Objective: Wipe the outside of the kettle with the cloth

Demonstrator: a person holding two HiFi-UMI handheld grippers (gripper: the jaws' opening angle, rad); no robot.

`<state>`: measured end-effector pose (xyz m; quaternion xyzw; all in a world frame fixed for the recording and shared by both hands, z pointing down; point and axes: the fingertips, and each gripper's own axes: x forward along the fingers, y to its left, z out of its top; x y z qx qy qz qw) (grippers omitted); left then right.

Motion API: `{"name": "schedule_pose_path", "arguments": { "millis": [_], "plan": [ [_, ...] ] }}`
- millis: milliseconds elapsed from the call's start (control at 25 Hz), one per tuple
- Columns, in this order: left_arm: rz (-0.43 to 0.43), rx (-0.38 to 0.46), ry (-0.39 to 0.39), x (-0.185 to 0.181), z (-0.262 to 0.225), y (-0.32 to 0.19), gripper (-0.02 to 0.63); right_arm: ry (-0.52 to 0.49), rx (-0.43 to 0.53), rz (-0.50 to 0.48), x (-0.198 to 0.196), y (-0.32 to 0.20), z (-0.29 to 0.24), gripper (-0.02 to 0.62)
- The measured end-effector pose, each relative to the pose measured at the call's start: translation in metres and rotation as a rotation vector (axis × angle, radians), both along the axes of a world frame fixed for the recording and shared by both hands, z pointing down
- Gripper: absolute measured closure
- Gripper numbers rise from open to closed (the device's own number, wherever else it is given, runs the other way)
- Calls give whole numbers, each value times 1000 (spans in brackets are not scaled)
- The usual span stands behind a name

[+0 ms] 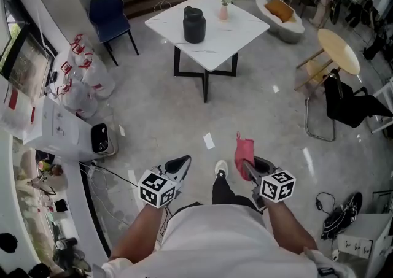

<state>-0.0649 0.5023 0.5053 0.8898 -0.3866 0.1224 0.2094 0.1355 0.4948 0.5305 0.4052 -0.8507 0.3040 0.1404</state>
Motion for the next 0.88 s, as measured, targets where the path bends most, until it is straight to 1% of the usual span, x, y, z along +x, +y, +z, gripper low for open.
{"name": "schedule_pose_path", "arguments": {
  "millis": [160, 320, 440, 640, 880],
  "plan": [
    [-31, 14, -29, -1, -7, -57, 606, -14, 1, -16, 3, -59, 0, 491],
    [-59, 42, -18, 7, -28, -117, 606, -18, 41, -67, 4, -119, -17, 491],
    [-71, 47, -11, 18, -34, -153, 606, -24, 68, -96, 8, -158, -28, 491],
    [-79, 40, -34, 39, -28, -200, 606, -39, 78, -131, 21, -211, -28, 491],
    [-107, 18, -56, 50, -23, -236, 606, -52, 49, -159, 34, -248, -17, 491]
  ]
}}
